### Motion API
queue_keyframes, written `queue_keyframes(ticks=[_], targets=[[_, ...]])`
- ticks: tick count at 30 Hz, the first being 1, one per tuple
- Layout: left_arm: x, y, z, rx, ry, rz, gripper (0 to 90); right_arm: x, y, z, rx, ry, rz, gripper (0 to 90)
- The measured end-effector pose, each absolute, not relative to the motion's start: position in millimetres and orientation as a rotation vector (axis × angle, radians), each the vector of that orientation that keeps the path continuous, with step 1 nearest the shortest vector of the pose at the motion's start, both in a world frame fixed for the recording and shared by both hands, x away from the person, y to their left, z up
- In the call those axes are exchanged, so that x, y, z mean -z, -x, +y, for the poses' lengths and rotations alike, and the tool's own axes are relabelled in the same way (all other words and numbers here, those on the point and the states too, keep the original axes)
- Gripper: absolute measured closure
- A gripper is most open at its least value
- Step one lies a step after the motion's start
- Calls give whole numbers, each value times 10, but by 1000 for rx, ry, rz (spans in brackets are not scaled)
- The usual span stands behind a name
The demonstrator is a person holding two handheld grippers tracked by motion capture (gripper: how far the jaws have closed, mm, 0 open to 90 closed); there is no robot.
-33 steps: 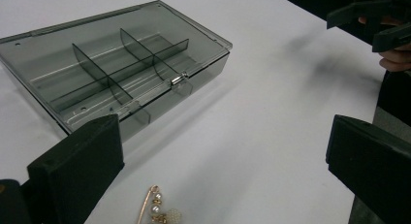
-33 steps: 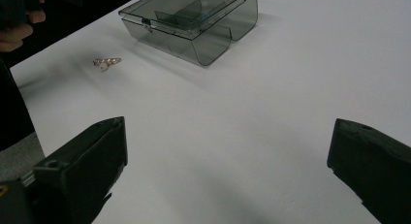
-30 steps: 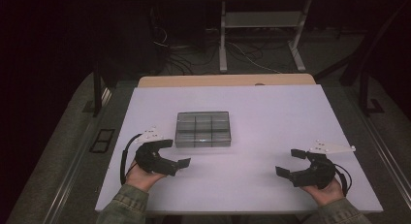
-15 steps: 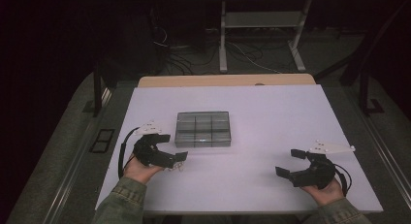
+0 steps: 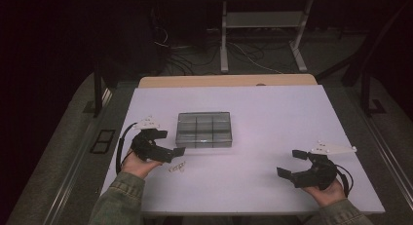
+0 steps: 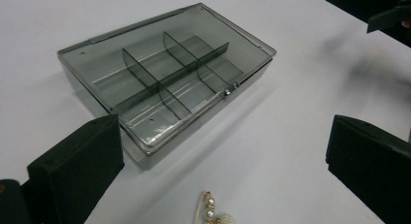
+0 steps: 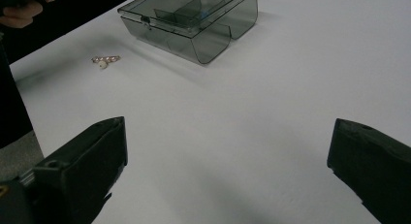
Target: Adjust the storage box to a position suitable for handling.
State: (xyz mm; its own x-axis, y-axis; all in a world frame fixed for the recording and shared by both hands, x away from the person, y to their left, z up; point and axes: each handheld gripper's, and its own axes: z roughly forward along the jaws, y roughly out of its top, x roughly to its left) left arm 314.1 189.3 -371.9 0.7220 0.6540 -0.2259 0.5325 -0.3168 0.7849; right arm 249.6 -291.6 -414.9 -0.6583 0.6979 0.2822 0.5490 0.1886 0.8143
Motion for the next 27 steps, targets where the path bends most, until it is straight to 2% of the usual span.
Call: queue_keyframes(ticks=[27], targets=[[3715, -3523, 2072, -196, -2032, 999, 0, 4154, -2496, -2917, -1469, -1223, 2303, 4]])
